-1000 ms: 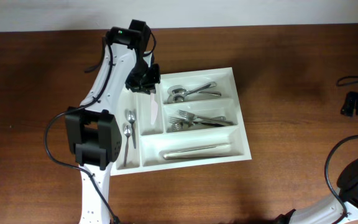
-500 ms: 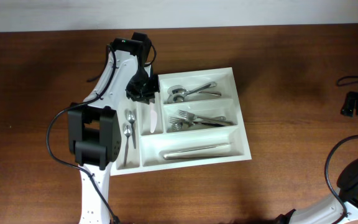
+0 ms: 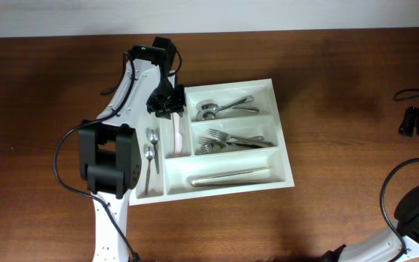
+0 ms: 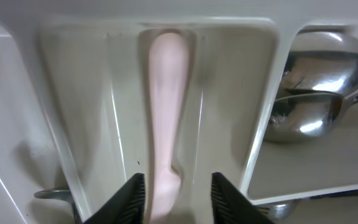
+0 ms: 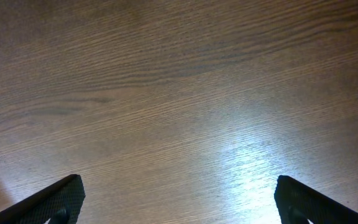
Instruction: Pack container
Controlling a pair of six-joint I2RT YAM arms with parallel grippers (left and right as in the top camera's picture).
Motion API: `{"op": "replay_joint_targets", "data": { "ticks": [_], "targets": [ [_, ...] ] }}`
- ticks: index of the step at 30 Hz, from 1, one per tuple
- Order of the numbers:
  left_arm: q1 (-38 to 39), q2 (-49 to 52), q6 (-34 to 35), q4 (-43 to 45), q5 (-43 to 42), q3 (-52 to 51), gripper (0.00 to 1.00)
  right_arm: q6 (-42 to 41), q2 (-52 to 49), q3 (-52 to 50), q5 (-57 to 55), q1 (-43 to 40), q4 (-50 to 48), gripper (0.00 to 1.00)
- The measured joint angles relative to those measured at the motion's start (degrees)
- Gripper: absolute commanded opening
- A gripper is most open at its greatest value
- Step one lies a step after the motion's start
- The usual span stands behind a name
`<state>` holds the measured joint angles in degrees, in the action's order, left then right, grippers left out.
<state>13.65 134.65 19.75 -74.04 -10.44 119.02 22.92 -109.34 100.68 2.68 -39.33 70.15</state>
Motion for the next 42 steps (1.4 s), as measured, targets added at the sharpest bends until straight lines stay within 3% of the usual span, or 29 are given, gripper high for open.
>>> {"op": "replay_joint_targets", "data": {
  "ticks": [6, 11, 13, 17, 23, 36, 40, 42],
  "targets": [
    [-0.52, 0.0, 0.0, -0.17, 0.0, 0.02, 0.42, 0.0, 0.0, 0.0, 0.0, 0.0, -0.02, 0.99],
    [-0.66, 0.04, -1.51, -4.83, 0.07, 5.07, 0.58, 0.0, 0.0, 0.0, 0.02, 0.0, 0.0, 0.99],
    [-0.66, 0.04, -3.08, -7.3, 0.24, 10.38, 0.64, -0.02, 0.0, 0.0, 0.0, 0.0, 0.0, 0.99],
    [-0.66, 0.02, -6.62, -12.02, 0.46, 23.06, 0.85, 0.0, 0.0, 0.0, 0.0, 0.0, -0.02, 0.99],
    [-0.72, -0.72, -10.19, -21.24, 5.07, 37.94, 0.99, -0.04, 0.0, 0.0, 0.0, 0.0, -0.02, 0.99],
    [-1.09, -17.68, -12.31, -22.43, 13.0, 40.74, 0.99, 0.0, -0.02, 0.0, 0.0, 0.0, -0.02, 0.99],
    [-1.09, -27.85, -12.87, -22.38, 15.26, 34.14, 0.99, 0.0, 0.0, 0.0, 0.0, 0.0, -0.02, 0.99],
    [-1.09, -35.12, -12.81, -22.16, 15.98, 25.75, 0.99, 0.0, 0.0, 0.0, 0.0, 0.0, -0.02, 0.99]
  ]
}}
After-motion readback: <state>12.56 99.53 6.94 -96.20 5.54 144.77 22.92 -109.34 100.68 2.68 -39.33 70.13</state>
